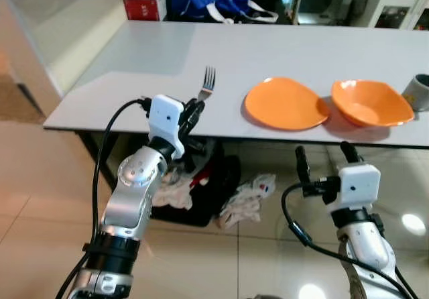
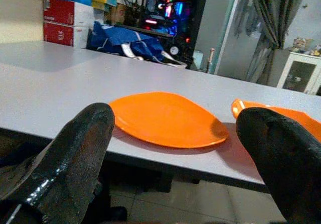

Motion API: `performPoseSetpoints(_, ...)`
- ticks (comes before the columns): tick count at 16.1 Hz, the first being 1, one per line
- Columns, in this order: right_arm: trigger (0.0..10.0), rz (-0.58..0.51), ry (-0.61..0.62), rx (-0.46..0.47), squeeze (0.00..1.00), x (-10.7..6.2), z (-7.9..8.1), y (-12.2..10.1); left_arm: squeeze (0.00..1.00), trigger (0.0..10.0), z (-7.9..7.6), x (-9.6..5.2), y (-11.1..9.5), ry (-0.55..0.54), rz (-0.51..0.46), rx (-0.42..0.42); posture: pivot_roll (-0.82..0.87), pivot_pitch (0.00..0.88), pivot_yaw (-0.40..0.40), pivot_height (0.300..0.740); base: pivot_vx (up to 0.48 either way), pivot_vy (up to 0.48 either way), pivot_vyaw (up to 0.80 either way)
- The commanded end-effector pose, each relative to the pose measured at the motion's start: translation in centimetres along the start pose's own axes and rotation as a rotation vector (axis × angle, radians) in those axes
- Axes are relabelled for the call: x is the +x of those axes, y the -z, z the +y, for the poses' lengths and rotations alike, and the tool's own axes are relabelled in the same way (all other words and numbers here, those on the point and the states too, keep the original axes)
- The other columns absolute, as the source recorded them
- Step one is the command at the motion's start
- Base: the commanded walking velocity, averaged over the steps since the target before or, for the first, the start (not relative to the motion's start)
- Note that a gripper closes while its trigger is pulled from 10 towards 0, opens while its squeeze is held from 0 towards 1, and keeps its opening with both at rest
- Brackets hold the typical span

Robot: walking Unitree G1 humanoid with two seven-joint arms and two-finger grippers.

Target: Setting the table

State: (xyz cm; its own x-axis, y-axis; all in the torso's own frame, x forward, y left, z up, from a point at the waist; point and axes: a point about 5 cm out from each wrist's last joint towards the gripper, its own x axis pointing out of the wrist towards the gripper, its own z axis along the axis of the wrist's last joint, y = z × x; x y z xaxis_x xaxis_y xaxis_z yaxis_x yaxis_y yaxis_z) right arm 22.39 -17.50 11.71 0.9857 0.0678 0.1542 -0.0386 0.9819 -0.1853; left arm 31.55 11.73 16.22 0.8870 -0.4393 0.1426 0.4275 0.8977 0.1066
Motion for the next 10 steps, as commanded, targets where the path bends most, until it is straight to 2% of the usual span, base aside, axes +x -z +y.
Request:
performPoseSetpoints(1,10.0,0.002,0.002,-0.006,0.00,-0.02,-0.09,0.05,0.00,0.0,-0.17,0.42,-0.45,-0.007,-0.014,-0.012,-0.14,0.000,0.019,0.740,0.480,0.000,0.00)
performPoseSetpoints(10,10.0,0.007,-0.002,-0.004,0.00,0.17,-0.04,0.26,0.00,0.0,-0.80,0.93,-0.51,0.011,-0.011,0.001,-0.14,0.000,0.022,0.740,0.474,0.000,0.00)
